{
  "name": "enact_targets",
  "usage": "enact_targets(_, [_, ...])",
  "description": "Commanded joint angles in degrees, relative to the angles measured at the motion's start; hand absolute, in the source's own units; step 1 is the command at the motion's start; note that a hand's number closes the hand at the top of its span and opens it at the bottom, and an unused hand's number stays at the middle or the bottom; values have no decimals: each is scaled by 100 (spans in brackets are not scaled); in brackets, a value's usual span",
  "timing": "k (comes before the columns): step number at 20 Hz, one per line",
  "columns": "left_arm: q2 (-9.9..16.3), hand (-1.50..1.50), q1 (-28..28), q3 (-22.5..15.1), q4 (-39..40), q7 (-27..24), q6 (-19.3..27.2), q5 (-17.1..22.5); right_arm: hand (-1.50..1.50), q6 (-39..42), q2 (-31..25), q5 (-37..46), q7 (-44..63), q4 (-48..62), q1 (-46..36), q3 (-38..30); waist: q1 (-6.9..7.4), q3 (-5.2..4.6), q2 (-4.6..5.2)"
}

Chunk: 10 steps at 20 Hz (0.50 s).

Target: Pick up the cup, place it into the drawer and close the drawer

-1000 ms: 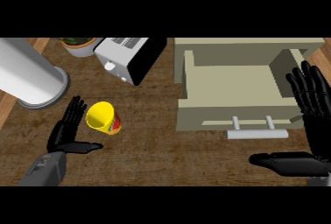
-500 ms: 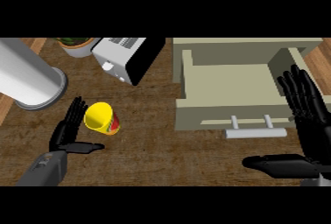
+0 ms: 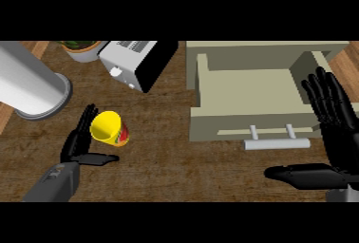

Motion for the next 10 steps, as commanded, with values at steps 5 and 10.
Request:
enact_targets(5, [-85,-150,-140,64,31,-385,-916,100,-150,-19,-46,-95,253,-43,-235,-88,-15,-4,9])
enact_targets(10, [-238,-150,-267,98,-54,-318,-1190,190,-150,-25,85,-55,329,-358,50,120,-73,-7,-3])
